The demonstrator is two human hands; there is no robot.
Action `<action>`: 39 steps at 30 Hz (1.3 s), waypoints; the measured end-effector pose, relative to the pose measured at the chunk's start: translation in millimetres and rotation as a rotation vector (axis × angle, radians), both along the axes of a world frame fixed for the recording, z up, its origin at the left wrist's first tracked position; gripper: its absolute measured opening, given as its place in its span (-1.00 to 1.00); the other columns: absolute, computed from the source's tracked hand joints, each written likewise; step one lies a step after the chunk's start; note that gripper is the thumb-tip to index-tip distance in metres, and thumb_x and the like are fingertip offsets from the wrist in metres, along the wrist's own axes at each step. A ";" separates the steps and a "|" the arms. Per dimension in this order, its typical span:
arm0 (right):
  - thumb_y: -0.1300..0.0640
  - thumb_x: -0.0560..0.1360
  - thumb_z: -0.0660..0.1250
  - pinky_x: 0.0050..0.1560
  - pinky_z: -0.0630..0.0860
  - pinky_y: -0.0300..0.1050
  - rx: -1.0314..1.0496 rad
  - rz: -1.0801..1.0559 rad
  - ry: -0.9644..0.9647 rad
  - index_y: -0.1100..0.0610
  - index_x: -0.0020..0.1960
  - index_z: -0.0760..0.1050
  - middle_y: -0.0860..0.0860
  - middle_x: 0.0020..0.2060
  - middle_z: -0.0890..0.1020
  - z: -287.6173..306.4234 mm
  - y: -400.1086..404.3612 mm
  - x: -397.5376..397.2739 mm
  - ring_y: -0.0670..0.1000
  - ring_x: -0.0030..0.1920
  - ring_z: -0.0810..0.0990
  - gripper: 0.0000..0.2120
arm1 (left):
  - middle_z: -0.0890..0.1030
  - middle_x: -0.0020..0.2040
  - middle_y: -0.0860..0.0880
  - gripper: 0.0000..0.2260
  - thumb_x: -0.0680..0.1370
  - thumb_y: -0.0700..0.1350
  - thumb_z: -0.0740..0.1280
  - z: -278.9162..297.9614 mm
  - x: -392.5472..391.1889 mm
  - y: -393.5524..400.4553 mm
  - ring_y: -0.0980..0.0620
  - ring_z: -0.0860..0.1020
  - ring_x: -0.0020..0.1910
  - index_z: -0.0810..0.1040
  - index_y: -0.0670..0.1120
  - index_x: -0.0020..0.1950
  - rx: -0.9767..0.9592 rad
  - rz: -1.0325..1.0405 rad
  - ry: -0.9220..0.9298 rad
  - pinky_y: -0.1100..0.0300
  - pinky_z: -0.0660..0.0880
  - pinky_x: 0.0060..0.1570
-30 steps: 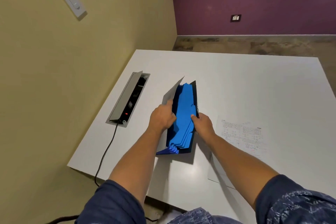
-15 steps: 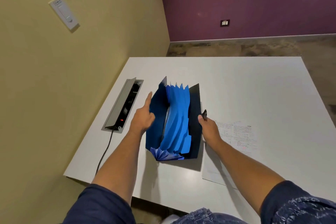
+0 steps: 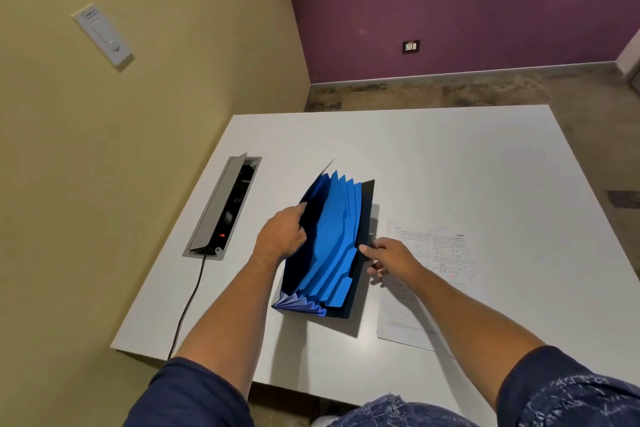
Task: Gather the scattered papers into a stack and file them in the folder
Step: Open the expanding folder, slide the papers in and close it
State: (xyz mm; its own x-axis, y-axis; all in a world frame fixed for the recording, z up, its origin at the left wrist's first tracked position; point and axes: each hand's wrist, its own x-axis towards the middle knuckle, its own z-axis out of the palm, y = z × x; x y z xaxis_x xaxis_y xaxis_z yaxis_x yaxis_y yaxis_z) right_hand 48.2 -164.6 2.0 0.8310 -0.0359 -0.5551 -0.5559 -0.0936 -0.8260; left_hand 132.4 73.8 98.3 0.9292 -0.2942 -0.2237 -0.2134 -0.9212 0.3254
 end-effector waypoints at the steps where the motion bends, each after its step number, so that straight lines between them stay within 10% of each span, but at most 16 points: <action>1: -0.12 0.51 0.49 -0.09 0.72 0.14 0.020 0.009 -0.022 0.14 0.10 0.60 0.16 -0.01 0.71 1.4 -6.0 -6.3 0.16 -0.11 0.74 -0.65 | 0.48 0.49 -0.17 -0.39 0.56 -0.27 0.21 0.2 -1.7 -3.6 -0.19 0.50 0.39 0.23 -0.10 0.64 0.011 -0.009 0.005 0.02 0.45 0.34; 5: -0.02 0.42 0.60 -0.17 0.64 -0.07 0.006 -0.297 -0.086 0.13 0.13 0.62 0.19 0.03 0.66 -11.9 -33.1 -32.3 0.15 -0.07 0.69 -0.62 | 0.50 0.46 -0.20 -0.38 0.58 -0.23 0.24 -2.2 -5.0 -14.3 -0.20 0.54 0.33 0.19 -0.11 0.65 0.040 -0.025 0.008 0.01 0.48 0.28; 10: -0.24 0.32 0.56 0.22 0.53 0.19 -0.854 -0.403 0.402 0.19 0.32 0.44 0.18 0.24 0.52 -29.0 -64.0 -54.8 0.25 0.25 0.53 -0.24 | 0.56 0.38 -0.24 -0.36 0.57 -0.24 0.23 -5.8 -9.9 -27.0 -0.23 0.57 0.26 0.17 -0.13 0.66 0.033 -0.026 0.014 0.00 0.51 0.21; 18: -0.25 0.17 0.63 0.26 0.52 0.16 -0.902 -0.381 0.571 0.28 0.46 0.29 0.23 0.32 0.46 -42.1 -60.5 -65.0 0.24 0.30 0.47 0.08 | 0.57 0.36 -0.23 -0.37 0.58 -0.23 0.22 -8.4 -16.7 -38.4 -0.21 0.58 0.23 0.16 -0.09 0.66 0.042 -0.066 0.047 -0.01 0.54 0.21; 39: -0.11 0.25 0.68 0.12 0.53 0.12 -0.651 -0.551 0.534 0.26 0.11 0.57 0.24 0.14 0.57 -39.5 -93.2 -73.2 0.30 0.18 0.55 -0.37 | 0.56 0.40 -0.19 -0.39 0.61 -0.19 0.24 -18.1 -12.5 -38.6 -0.19 0.59 0.23 0.17 -0.05 0.66 0.073 -0.103 0.034 -0.02 0.55 0.27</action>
